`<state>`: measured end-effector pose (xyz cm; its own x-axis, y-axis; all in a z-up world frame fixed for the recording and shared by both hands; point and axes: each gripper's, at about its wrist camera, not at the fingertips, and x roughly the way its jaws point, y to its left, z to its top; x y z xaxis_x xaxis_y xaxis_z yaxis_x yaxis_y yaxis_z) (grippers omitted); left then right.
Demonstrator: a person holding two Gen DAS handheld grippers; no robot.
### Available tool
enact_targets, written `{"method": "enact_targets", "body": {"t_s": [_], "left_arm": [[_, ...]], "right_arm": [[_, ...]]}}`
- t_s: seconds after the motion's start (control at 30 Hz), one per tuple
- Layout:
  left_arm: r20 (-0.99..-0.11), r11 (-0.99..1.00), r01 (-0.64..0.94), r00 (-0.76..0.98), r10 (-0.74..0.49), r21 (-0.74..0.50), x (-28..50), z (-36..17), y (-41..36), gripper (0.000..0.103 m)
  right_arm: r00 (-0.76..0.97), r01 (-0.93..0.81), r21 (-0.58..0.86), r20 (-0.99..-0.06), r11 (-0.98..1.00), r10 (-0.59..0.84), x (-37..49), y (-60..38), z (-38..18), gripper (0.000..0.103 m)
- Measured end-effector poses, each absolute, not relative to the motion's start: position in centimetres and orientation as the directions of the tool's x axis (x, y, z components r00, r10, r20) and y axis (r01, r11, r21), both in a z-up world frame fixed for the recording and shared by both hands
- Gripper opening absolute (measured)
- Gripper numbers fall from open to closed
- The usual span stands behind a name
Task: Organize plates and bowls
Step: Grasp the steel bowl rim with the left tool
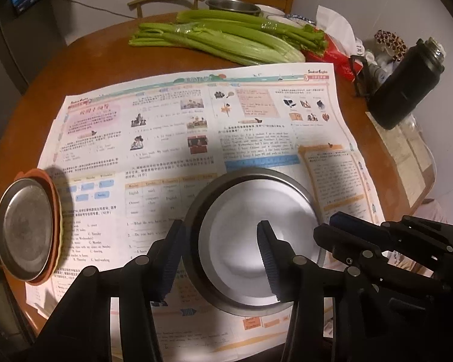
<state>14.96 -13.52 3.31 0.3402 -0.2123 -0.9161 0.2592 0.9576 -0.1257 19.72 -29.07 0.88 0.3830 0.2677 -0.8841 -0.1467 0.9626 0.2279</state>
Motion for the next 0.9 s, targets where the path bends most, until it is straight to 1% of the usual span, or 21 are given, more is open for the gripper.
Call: {"method": "enact_targets", "body": {"t_s": [0.07, 0.13, 0.2, 0.3, 0.37, 0.43, 0.53, 0.6, 0.67, 0.8, 0.9], "left_arm": [[-0.917, 0.959, 0.258, 0.342, -0.206, -0.120, 15.0, 3.4, -13.5, 0.051], [-0.914, 0.958, 0.260, 0.349, -0.208, -0.119, 15.2, 3.4, -13.4, 0.054], [-0.907, 0.957, 0.255, 0.355, -0.226, -0.139, 15.3, 3.5, -12.9, 0.055], [-0.895, 0.945, 0.254, 0.341, -0.288, -0.207, 15.7, 3.3, -11.6, 0.056], [-0.889, 0.943, 0.232, 0.340, -0.307, -0.237, 16.1, 2.9, -10.3, 0.056], [-0.888, 0.945, 0.188, 0.332, -0.319, -0.269, 16.8, 2.1, -8.8, 0.056], [-0.866, 0.911, 0.150, 0.285, -0.411, -0.384, 17.5, 0.6, -7.0, 0.056], [-0.832, 0.866, 0.112, 0.240, -0.499, -0.487, 17.9, -0.7, -6.0, 0.056], [-0.812, 0.838, 0.086, 0.209, -0.545, -0.540, 18.1, -1.6, -5.6, 0.056], [-0.813, 0.836, 0.091, 0.201, -0.547, -0.540, 18.2, -2.1, -6.1, 0.056], [-0.802, 0.827, 0.108, 0.201, -0.562, -0.552, 18.3, -2.0, -6.6, 0.056]], "right_arm": [[0.382, -0.149, 0.231, -0.883, 0.962, 0.271, 19.7, -29.1, 0.8, 0.016], [0.380, -0.142, 0.230, -0.885, 0.963, 0.268, 19.8, -29.2, 0.7, 0.016], [0.388, -0.124, 0.218, -0.887, 0.968, 0.250, 19.8, -29.8, 0.5, 0.016], [0.403, -0.102, 0.218, -0.883, 0.971, 0.241, 19.8, -30.9, 0.6, 0.016], [0.405, -0.081, 0.222, -0.884, 0.972, 0.235, 19.9, -32.0, 0.3, 0.018], [0.401, -0.062, 0.225, -0.886, 0.972, 0.231, 19.9, -33.0, -0.2, 0.024], [0.389, -0.030, 0.256, -0.887, 0.966, 0.247, 20.0, -34.3, -1.2, 0.024], [0.381, -0.017, 0.284, -0.884, 0.959, 0.269, 20.1, -35.0, -1.9, 0.024], [0.370, -0.011, 0.308, -0.883, 0.951, 0.290, 20.1, -35.2, -2.5, 0.024], [0.353, -0.021, 0.344, -0.876, 0.939, 0.329, 20.4, -34.9, -3.1, 0.024], [0.360, -0.065, 0.346, -0.866, 0.936, 0.346, 20.3, -34.0, -2.8, 0.024]]}}
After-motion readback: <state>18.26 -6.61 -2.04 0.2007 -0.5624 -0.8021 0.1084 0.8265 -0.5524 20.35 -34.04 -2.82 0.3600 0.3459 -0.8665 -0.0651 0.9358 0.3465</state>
